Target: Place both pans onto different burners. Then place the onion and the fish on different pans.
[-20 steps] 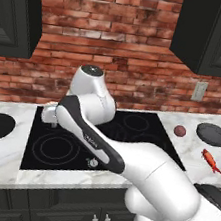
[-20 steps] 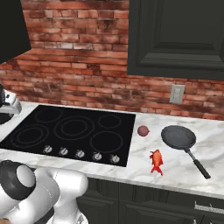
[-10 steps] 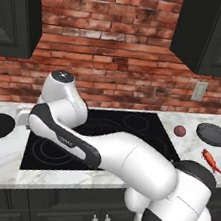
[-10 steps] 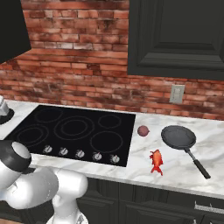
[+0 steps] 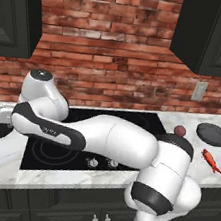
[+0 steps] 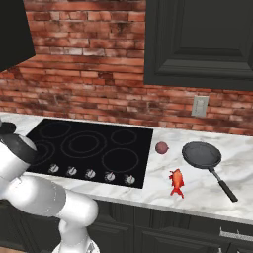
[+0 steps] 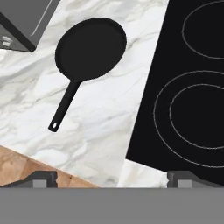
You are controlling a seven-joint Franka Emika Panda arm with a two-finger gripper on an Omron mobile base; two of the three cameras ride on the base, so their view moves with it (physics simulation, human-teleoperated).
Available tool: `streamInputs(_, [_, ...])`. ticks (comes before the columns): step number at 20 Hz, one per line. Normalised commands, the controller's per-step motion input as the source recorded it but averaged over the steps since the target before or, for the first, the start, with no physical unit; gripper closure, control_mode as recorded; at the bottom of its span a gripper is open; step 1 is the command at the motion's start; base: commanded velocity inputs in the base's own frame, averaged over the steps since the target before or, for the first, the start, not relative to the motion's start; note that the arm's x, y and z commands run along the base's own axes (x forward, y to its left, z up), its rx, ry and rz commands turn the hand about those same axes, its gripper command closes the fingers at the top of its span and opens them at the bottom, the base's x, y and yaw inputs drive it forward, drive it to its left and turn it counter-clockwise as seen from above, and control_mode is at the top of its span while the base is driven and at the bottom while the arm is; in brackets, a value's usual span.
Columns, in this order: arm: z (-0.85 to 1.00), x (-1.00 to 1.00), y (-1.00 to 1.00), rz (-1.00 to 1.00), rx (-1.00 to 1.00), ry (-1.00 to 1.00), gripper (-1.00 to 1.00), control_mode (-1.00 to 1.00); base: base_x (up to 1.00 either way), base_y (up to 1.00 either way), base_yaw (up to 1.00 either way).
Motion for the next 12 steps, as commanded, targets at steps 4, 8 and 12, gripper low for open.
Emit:
streamInputs(4, [-0.01,0.0,0.4,0.05,0.0,0.0,-1.0,-1.0,0.0,0.0,0.0])
streamInputs(8, [-0.19,0.0,0.37,0.06,0.01,0.0,-1.0,-1.0,0.0,0.0,0.0])
streamInputs(12, [-0.5,0.0,0.35,0.05,0.05,0.0,-1.0,-1.0,0.0,0.0,0.0])
